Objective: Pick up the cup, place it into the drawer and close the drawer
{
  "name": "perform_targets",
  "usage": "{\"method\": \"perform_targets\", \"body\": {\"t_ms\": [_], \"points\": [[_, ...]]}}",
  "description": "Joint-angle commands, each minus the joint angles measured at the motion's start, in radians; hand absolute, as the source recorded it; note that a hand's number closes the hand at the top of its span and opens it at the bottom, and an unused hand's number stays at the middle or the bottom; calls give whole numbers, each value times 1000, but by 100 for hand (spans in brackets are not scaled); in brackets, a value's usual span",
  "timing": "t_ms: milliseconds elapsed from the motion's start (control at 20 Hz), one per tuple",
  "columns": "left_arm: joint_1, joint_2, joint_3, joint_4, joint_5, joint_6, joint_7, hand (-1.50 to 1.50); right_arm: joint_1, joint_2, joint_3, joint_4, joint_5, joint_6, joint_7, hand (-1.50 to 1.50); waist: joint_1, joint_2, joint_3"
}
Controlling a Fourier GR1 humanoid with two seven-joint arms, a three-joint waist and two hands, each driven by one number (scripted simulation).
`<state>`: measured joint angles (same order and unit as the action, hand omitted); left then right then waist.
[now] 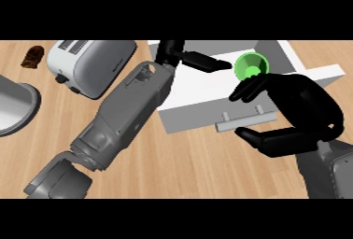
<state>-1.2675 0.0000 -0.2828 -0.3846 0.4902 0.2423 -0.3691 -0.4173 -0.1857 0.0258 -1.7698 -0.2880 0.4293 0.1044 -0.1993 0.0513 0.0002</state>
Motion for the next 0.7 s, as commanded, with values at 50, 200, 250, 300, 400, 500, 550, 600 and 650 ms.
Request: {"method": "perform_targets", "body": {"t_ms": [50,200,250,300,400,500,550,600,650], "points": [[-21,0,23,-35,88,36,-70,-150,11,-76,104,11,-30,157,80,150,28,-16,-1],[-15,0,31,-26,116,58,-102,-150,44,-183,129,-12,36,238,105,150,47,-25,0],[-1,0,31,-23,128,64,-117,-150,62,-173,158,-6,78,223,115,150,70,-28,0],[-12,0,33,3,118,66,-113,-150,77,-192,179,-18,125,240,106,-150,79,-26,0],[-1,0,32,2,138,89,-133,-150,155,-233,162,-62,187,225,98,-150,84,-35,1],[-6,0,39,8,143,61,-126,-150,97,-235,183,-59,358,179,44,-150,120,-34,1],[-10,0,50,6,139,69,-109,-150,147,-233,201,-60,424,144,34,-150,147,-42,1],[34,0,18,-9,166,74,-132,-150,148,-229,214,-18,461,138,4,-150,137,-38,1],[60,0,13,-7,167,45,-180,-150,138,-183,259,4,513,87,26,-150,144,-35,1]]}}
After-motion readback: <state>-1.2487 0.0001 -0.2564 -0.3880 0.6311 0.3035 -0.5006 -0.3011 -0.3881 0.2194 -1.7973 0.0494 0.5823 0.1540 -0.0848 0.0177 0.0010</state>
